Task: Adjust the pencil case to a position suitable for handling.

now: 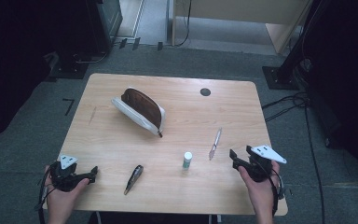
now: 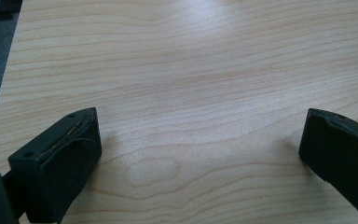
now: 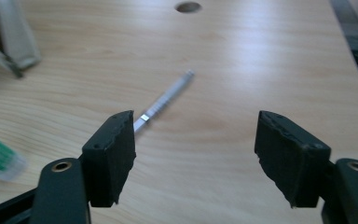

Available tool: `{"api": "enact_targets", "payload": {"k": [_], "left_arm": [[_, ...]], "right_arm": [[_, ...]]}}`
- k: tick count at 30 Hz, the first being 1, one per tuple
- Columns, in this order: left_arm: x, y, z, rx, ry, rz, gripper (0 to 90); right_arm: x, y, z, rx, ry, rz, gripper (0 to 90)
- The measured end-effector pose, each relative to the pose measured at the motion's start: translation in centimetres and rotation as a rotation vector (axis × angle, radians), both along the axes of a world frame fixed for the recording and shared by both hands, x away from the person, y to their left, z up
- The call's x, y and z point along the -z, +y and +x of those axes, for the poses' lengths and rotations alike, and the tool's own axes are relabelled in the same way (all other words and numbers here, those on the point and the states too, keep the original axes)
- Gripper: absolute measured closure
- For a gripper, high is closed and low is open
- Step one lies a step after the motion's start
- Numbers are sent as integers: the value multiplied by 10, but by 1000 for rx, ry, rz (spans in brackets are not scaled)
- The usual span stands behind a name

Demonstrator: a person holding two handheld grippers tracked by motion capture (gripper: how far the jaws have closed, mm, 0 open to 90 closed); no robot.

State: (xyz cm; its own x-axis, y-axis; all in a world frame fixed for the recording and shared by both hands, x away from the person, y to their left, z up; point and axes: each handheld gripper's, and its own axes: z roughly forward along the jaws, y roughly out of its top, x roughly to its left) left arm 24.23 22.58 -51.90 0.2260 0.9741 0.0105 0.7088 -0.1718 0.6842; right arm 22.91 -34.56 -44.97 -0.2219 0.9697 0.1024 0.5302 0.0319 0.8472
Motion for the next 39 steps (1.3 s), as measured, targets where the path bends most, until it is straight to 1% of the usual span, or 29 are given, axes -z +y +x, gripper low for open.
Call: {"api": "enact_targets", "payload": {"k": [1, 2, 3, 4, 5, 6, 9, 10, 13, 14, 15, 16, 20, 21, 24, 28, 30, 32, 34, 36, 39], "left_arm": [[0, 0, 0, 2, 0, 1, 0], [0, 0, 0, 2, 0, 1, 0], [0, 0, 0, 2, 0, 0, 0], [0, 0, 0, 1, 0, 0, 0], [0, 0, 0, 1, 0, 0, 0], [0, 0, 0, 2, 0, 0, 0], [0, 0, 0, 1, 0, -1, 0], [0, 0, 0, 1, 0, -1, 0], [0, 0, 0, 0, 0, 0, 0], [0, 0, 0, 1, 0, 0, 0], [0, 0, 0, 1, 0, 0, 0], [0, 0, 0, 1, 0, 0, 0], [0, 0, 0, 1, 0, 0, 0], [0, 0, 0, 1, 0, 0, 0], [0, 0, 0, 1, -1, -1, 0], [0, 0, 1, 0, -1, -2, 0], [0, 0, 1, 0, -1, -1, 0], [0, 0, 1, 0, -1, -2, 0], [0, 0, 1, 0, -1, -2, 0], [0, 0, 1, 0, -1, -2, 0], [0, 0, 1, 0, -1, -2, 0]], "right_arm": [[0, 0, 0, 0, 0, 0, 316], [-4, 4, 3, -18, -3, -1, 326], [-10, 10, 10, -60, -8, 7, 350], [-15, 14, 16, -92, -6, 16, 355], [-25, 23, 27, -131, -19, 14, 374], [-25, 23, 27, -131, -19, 14, 374], [-38, 35, 43, -165, -37, -16, 375], [-42, 39, 48, -172, -42, -18, 374], [-53, 50, 64, -196, -54, -1, 375], [-57, 59, 73, -213, -58, 0, 375], [-57, 59, 73, -213, -58, 0, 375], [-58, 63, 77, -217, -58, 1, 376], [-59, 83, 96, -250, -59, -5, 376], [-58, 88, 101, -263, -52, -6, 379], [-57, 102, 114, -297, -31, -10, 414], [-56, 118, 129, -325, -22, -29, 461], [-54, 124, 137, -329, -24, -35, 468], [-51, 129, 145, -340, -27, -30, 476], [-48, 134, 152, -359, -32, -48, 498], [-46, 140, 159, -388, -17, -39, 519], [-43, 149, 169, -427, 5, -32, 529]]}}
